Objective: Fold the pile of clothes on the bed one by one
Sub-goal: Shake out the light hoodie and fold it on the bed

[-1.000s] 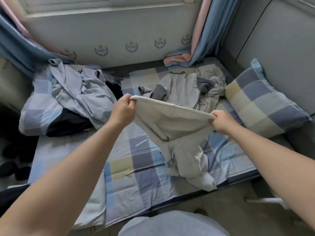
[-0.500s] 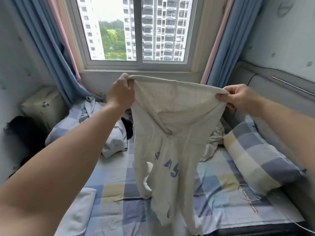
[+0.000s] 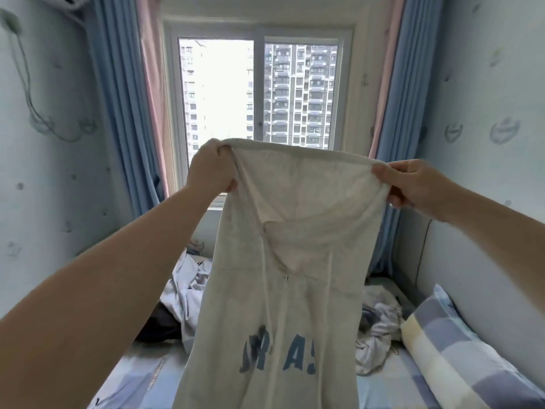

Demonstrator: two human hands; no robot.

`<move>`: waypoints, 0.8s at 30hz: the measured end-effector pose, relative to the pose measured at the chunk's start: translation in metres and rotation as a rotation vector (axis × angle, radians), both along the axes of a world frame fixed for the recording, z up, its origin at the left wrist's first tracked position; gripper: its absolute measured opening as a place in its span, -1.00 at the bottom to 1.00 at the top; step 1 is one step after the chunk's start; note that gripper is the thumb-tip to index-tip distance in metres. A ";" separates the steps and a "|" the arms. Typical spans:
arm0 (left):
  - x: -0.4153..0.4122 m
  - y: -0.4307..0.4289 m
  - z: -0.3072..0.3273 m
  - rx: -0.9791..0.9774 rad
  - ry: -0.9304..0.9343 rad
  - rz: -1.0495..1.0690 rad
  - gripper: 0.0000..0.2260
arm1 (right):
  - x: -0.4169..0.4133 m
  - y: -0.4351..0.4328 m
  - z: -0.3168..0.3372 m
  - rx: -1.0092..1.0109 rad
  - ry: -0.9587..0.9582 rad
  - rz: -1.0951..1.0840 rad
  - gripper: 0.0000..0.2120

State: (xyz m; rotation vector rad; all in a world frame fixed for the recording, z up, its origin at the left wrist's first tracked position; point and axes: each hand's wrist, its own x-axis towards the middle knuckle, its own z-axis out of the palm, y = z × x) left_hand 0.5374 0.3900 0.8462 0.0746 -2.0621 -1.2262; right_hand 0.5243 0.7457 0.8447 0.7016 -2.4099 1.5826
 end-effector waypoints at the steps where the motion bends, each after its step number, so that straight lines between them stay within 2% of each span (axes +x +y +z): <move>1: -0.001 -0.001 0.003 -0.003 -0.003 0.002 -0.73 | -0.004 -0.001 0.003 0.008 0.016 -0.002 -0.57; 5: -0.022 -0.010 0.005 0.026 -0.049 -0.003 -0.75 | -0.034 -0.015 0.007 0.034 0.044 -0.054 -0.55; 9: -0.067 -0.024 -0.010 0.141 -0.078 -0.040 -0.78 | -0.085 -0.043 0.000 -0.071 0.015 -0.105 -0.68; 12: -0.122 -0.040 -0.026 0.222 -0.113 -0.050 -0.80 | -0.137 -0.067 -0.012 -0.155 -0.016 -0.137 -0.74; 16: -0.218 -0.069 -0.061 0.284 -0.165 -0.045 -0.80 | -0.228 -0.099 -0.041 -0.182 -0.075 -0.170 -0.69; 20: -0.327 -0.097 -0.139 0.299 -0.240 -0.044 -0.79 | -0.333 -0.134 -0.111 -0.190 -0.178 -0.237 -0.70; 24: -0.427 -0.123 -0.277 0.312 -0.333 -0.024 -0.83 | -0.433 -0.165 -0.238 -0.116 -0.270 -0.343 -0.82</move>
